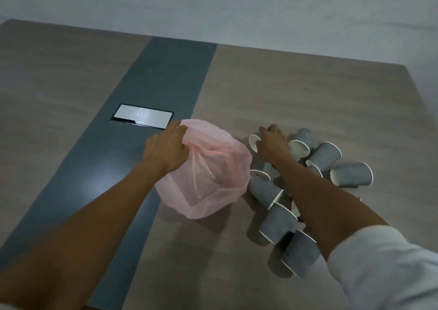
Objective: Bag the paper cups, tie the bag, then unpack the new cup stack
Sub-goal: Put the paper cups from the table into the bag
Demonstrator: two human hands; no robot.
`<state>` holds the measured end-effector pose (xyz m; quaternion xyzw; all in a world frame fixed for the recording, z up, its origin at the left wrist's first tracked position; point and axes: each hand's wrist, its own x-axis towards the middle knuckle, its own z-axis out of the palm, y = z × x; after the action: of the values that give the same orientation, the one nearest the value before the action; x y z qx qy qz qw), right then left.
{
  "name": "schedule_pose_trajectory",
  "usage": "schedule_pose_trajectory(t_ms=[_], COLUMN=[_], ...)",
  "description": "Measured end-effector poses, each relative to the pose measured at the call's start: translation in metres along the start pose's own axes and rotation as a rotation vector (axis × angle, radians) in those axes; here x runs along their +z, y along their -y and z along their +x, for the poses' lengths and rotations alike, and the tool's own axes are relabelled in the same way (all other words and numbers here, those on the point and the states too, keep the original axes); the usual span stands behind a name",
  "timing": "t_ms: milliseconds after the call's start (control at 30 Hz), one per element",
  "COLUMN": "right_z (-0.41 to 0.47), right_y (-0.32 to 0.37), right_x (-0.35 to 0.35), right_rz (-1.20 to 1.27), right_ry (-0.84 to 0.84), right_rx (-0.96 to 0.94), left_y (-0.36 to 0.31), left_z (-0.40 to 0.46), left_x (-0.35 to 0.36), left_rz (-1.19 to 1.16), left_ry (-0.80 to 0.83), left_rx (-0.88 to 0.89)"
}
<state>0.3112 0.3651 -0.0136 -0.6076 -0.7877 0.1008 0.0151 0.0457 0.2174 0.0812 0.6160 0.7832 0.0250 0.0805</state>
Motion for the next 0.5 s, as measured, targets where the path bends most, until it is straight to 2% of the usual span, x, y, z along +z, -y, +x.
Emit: schedule_pose_trajectory(t_ms=[167,233,333,400,433,500], right_z=[0.020,0.025,0.032,0.029,0.024,0.006], right_y=[0.003,0.007,0.018,0.027,0.029,0.035], right_x=[0.024,0.021,-0.005,-0.027,-0.033,-0.038], right_rz=[-0.031,0.043,0.438,0.769,0.930,1.150], right_ry=[-0.051,-0.152,-0.467,-0.603,-0.606,-0.465], right_rx=[0.077,0.088,0.193,0.248,0.269,0.260], left_y=[0.015,0.027,0.041,0.046,0.048,0.048], left_z=[0.028,0.037,0.050,0.058,0.061,0.065], left_x=[0.007,0.012,0.019,0.021,0.021,0.019], left_rz=[-0.023,-0.080,-0.187,-0.247,-0.270,-0.299], left_ry=[0.050,0.062,0.078,0.097,0.102,0.106], left_rx=[0.109,0.145,0.160,0.136,0.125,0.117])
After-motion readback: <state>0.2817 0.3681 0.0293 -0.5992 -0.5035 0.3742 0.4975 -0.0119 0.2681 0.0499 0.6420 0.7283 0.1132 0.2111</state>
